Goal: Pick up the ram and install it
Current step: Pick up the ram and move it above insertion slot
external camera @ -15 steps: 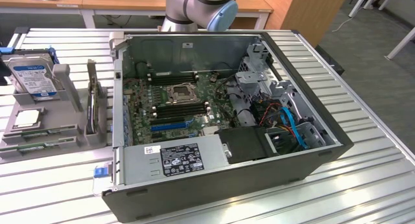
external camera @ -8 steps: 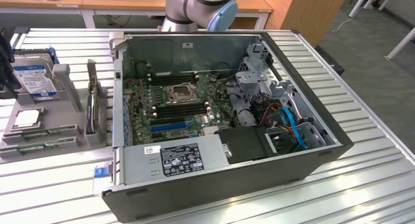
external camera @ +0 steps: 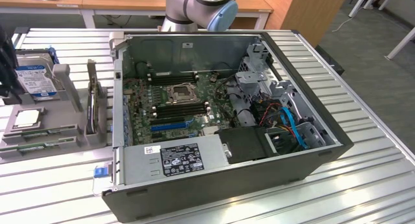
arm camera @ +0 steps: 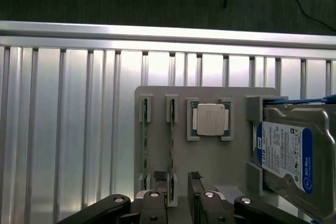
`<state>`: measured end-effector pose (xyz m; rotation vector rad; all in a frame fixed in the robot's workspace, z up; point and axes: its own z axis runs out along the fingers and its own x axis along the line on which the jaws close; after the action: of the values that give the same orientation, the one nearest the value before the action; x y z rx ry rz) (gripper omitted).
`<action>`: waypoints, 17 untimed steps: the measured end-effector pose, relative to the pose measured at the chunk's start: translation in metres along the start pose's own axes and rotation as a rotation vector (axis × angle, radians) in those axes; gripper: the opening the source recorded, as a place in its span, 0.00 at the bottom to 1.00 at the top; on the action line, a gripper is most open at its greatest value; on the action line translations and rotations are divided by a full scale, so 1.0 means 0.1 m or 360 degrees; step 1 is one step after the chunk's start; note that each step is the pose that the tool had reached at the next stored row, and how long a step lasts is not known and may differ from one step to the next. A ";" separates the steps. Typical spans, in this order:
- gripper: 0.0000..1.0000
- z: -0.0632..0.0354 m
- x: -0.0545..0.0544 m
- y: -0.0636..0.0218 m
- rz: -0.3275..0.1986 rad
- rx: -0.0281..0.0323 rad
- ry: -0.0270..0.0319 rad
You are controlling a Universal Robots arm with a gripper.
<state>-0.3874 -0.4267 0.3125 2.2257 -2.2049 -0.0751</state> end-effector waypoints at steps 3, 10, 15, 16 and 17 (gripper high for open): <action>0.29 0.055 0.00 -0.002 0.0000 -0.00001 0.00001; 0.29 0.182 0.01 -0.007 0.0000 -0.00001 0.00000; 0.29 0.274 0.01 -0.011 0.0000 -0.00001 -0.00002; 0.29 0.291 0.01 -0.011 0.0000 -0.00001 -0.00002; 0.29 0.307 0.01 -0.012 0.0000 -0.00003 -0.00003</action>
<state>-0.3874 -0.4267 0.2818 2.2257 -2.2049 -0.0755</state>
